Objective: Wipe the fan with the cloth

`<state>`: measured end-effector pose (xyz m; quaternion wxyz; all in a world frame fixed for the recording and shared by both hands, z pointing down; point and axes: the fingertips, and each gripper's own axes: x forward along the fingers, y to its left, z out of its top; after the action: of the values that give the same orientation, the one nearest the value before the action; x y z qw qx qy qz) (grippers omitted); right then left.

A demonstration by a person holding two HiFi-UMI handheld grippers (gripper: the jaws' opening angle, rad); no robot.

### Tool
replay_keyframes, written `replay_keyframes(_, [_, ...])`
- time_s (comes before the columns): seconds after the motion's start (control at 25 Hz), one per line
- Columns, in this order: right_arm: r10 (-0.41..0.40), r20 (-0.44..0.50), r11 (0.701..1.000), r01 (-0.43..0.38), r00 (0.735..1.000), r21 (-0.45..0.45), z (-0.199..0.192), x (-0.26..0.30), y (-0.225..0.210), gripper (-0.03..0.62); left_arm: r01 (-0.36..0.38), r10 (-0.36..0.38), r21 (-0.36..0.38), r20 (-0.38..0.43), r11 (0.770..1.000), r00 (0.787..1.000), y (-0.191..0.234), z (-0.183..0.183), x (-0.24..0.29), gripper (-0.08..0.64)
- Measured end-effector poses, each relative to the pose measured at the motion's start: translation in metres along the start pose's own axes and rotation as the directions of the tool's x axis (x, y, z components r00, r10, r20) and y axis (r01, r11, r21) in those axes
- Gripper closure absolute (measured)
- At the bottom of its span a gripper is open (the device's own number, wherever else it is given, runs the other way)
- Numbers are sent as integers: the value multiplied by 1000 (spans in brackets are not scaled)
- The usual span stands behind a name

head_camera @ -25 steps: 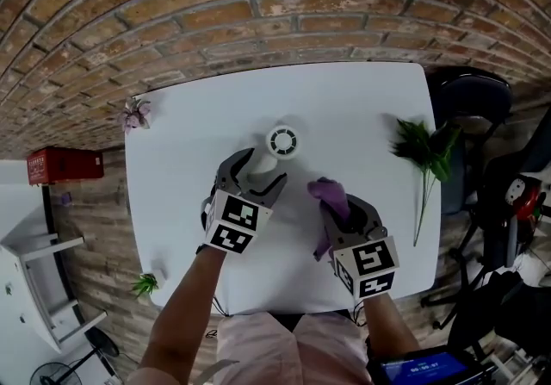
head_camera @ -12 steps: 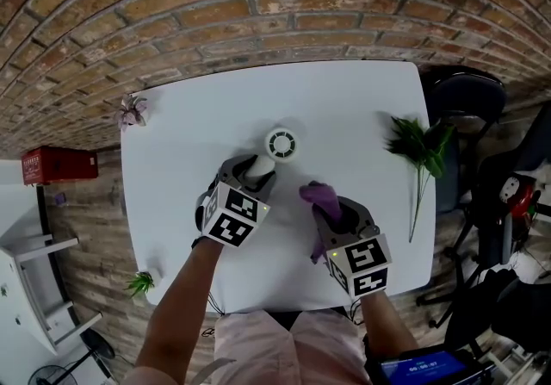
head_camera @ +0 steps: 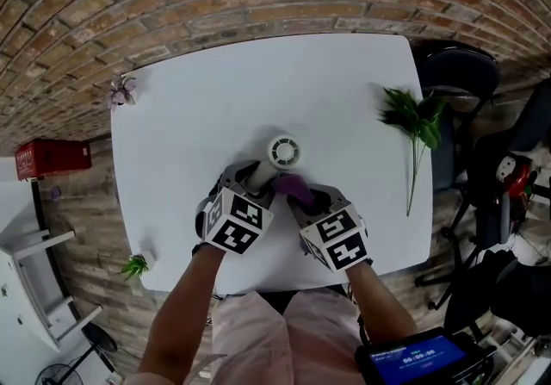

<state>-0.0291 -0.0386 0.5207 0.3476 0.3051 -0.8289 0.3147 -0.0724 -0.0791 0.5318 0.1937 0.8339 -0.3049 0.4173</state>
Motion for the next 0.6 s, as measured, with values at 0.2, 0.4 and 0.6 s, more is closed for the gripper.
replay_keyframes(0.2, [-27, -18, 999, 27, 999, 25, 7, 10, -6, 506, -8, 8, 11, -6, 1000, 1000, -1, -1, 1, 366])
replay_keyframes(0.4, [-54, -7, 992, 55, 999, 110, 11, 11, -13, 508, 0, 0, -11, 2, 1000, 1000, -2, -3, -2, 367])
replay_keyframes(0.6, [-61, -9, 992, 61, 998, 113, 10, 9, -15, 509, 8, -8, -24, 7, 1000, 1000, -5, -11, -7, 367])
